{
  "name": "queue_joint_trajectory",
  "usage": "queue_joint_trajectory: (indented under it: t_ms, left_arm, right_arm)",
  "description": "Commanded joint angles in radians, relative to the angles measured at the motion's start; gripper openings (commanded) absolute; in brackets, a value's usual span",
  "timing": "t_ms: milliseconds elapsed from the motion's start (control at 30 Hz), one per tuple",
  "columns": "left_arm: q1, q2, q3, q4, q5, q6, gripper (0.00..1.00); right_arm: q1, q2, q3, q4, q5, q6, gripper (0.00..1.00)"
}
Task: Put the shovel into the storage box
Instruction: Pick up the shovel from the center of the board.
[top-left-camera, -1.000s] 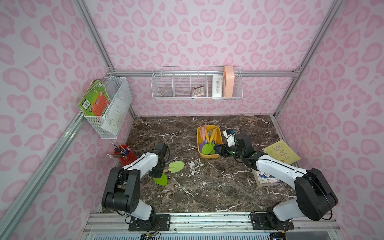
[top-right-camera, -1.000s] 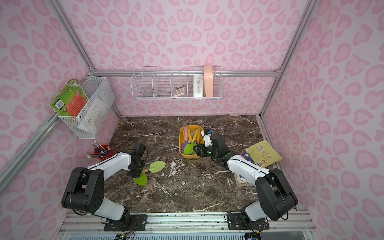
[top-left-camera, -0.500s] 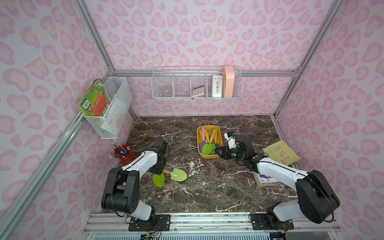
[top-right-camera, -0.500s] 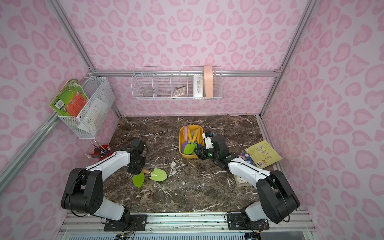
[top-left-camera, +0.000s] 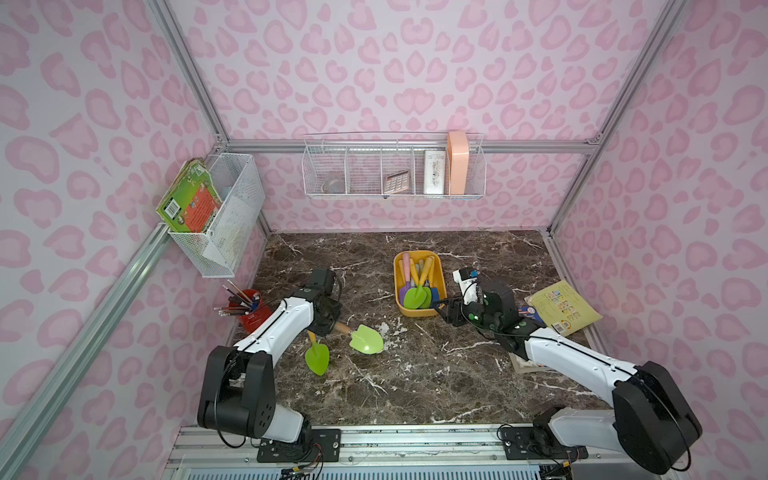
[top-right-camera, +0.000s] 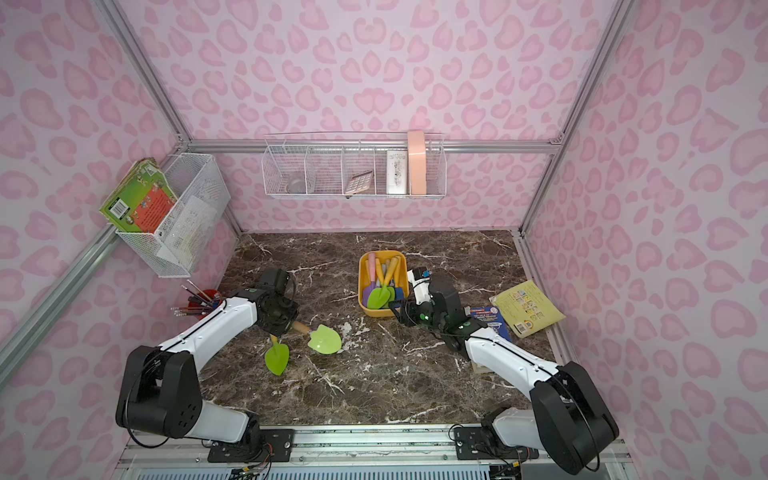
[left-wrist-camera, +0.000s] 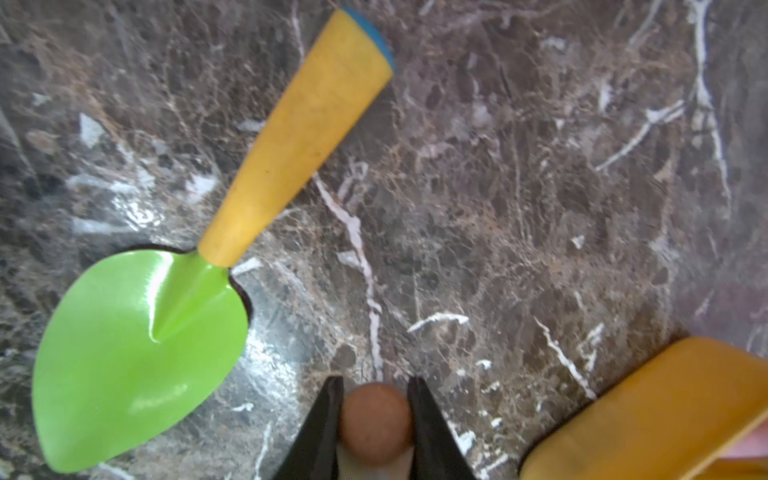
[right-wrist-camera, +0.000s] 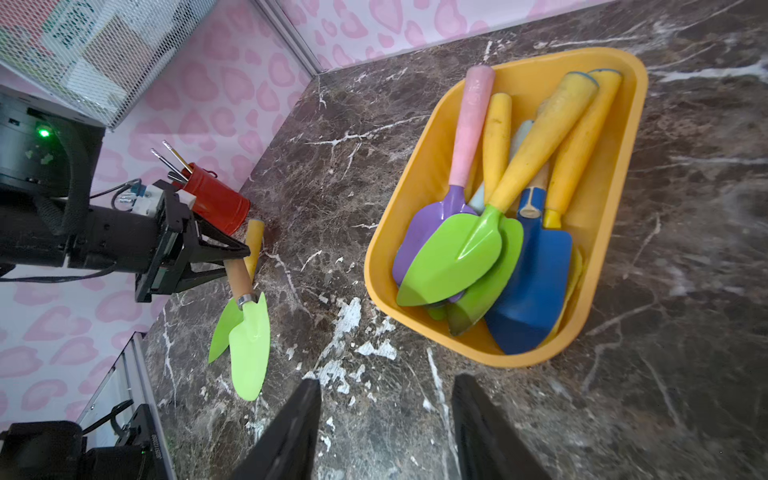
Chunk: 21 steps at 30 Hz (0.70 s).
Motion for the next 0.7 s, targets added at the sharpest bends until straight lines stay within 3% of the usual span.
queue_joint_trajectory:
  t_ms: [0, 467, 667]
  left_arm:
    - [-0.023, -0.027, 0.020, -0.004, 0.025, 0.057, 0.00]
    - [-0.172, -0.079, 0.116, -0.008, 0.073, 0.182, 0.00]
    - [-0.252, -0.039, 0.184, 0.017, 0.077, 0.194, 0.00]
  right_arm:
    - [0.000, -0.030, -0.015, 0.050, -0.038, -0.016, 0.54]
    - [-0.013, -0.085, -0.162, 0.410, -0.316, 0.107, 0.63]
    - [0.061, -0.006, -0.141, 0.419, -0.337, 0.118, 0.64]
